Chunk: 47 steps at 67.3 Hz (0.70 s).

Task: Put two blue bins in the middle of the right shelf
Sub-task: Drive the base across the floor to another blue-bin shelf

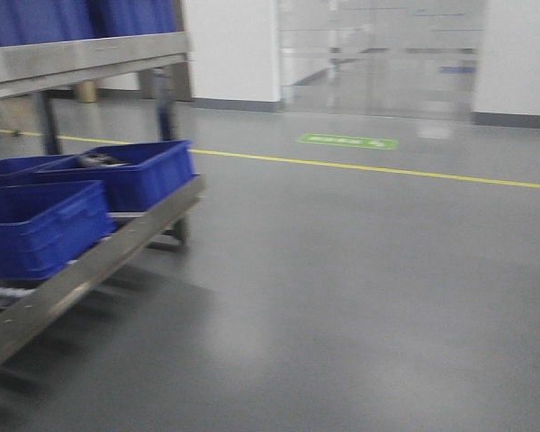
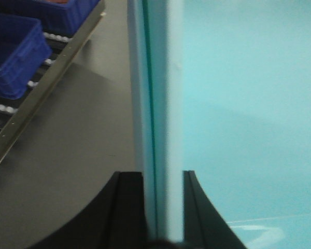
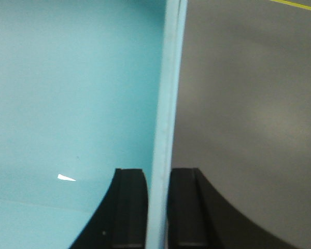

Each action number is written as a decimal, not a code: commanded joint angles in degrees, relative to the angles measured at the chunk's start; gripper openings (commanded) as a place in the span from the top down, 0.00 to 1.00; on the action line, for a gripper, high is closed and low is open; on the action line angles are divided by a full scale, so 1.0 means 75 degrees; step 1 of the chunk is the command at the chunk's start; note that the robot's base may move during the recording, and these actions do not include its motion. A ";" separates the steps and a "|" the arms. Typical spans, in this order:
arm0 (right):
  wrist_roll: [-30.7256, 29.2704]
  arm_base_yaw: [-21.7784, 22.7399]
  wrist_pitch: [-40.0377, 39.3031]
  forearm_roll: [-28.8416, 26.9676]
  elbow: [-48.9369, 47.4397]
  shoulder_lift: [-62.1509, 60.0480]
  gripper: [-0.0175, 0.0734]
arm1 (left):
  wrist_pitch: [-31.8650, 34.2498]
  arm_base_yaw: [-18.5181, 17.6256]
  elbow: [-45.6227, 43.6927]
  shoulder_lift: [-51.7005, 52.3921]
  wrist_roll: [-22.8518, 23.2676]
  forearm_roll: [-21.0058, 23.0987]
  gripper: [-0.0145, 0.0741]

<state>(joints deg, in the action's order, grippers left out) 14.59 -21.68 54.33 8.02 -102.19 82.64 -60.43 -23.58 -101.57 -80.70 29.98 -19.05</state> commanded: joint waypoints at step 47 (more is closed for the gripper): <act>-0.0088 -0.0025 -0.0672 -0.0162 -0.0140 -0.0131 0.99 | 0.0830 -0.0046 -0.0135 0.0101 0.0036 -0.0113 0.96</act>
<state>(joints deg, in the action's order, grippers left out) 14.59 -21.68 54.33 8.02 -102.19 82.64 -60.43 -23.58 -101.57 -80.70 29.98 -19.05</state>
